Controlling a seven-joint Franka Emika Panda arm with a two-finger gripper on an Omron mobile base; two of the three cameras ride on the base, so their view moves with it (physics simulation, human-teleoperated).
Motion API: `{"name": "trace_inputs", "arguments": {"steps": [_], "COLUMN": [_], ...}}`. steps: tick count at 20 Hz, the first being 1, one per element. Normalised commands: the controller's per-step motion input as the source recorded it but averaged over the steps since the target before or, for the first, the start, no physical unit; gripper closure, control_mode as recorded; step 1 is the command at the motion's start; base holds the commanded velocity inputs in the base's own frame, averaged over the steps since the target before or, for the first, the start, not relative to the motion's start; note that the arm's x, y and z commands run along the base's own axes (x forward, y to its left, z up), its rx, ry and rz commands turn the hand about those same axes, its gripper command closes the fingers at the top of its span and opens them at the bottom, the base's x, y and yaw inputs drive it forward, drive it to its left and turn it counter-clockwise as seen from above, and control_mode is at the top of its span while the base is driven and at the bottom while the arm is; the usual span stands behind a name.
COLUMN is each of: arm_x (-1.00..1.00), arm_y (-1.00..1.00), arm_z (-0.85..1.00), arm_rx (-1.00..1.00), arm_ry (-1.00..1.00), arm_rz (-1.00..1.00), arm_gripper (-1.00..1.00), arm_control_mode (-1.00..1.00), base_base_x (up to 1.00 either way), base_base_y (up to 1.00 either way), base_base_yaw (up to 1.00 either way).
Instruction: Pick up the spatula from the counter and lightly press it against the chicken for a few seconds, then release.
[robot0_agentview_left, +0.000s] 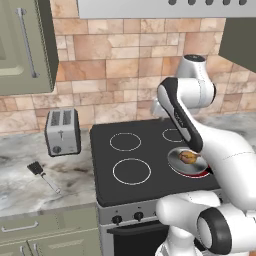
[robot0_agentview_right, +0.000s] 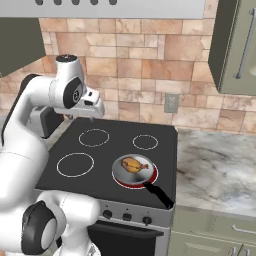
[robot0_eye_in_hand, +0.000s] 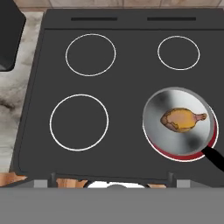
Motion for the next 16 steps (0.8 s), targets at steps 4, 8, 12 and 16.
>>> {"name": "trace_inputs", "arguments": {"steps": [4, 8, 12, 16], "arm_x": [-0.25, -0.26, -0.26, -0.24], "arm_y": [0.27, 0.22, 0.2, 0.19], "arm_z": [0.0, 0.0, 0.0, -0.01], "arm_rx": [0.02, 0.04, 0.01, 0.01], "arm_ry": [-0.01, -0.04, -0.07, -0.09], "arm_rz": [0.0, 0.0, 0.01, 0.03], "arm_gripper": [-1.0, -1.0, -1.0, -1.0], "arm_control_mode": [-1.0, -1.0, -1.0, -1.0], "base_base_x": [0.0, 0.0, 0.0, 0.0], "base_base_y": [0.0, 0.0, 0.0, 0.0], "base_base_yaw": [0.0, 0.0, 0.0, 0.0]}}
